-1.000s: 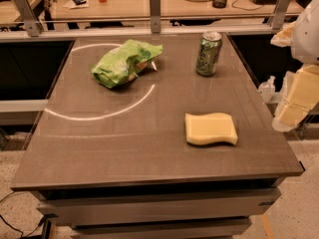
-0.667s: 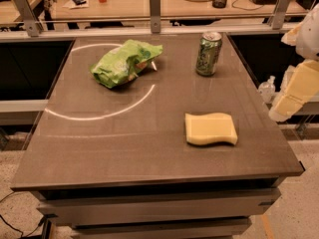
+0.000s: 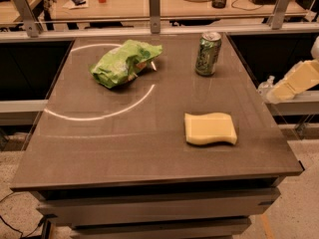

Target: Move green can near sponge

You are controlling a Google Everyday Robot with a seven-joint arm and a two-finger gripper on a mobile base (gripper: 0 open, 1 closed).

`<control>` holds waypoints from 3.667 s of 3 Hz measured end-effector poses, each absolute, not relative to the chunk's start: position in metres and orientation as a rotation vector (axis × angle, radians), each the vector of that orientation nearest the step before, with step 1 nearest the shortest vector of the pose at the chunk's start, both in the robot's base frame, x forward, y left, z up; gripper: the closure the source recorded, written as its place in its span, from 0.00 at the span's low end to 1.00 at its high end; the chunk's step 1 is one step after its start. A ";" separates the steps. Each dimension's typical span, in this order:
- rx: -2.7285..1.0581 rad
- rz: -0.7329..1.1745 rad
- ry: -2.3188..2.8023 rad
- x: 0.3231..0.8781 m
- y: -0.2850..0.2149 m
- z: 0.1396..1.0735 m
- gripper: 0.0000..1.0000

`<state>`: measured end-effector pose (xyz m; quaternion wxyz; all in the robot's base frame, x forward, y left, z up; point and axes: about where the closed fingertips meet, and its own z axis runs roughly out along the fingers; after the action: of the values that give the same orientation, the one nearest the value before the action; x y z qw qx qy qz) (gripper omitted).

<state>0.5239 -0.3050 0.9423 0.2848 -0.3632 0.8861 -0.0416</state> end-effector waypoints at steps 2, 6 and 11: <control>-0.897 0.275 2.065 0.579 -0.323 0.916 0.00; -0.878 0.266 1.945 0.629 -0.291 0.897 0.00; -0.868 0.531 1.826 0.705 -0.200 0.880 0.00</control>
Offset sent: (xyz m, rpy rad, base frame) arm 0.0739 -0.0094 -0.0166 0.6581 -0.2728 0.3780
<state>0.7047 -0.1997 0.8796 0.5015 -0.3593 0.7557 0.2197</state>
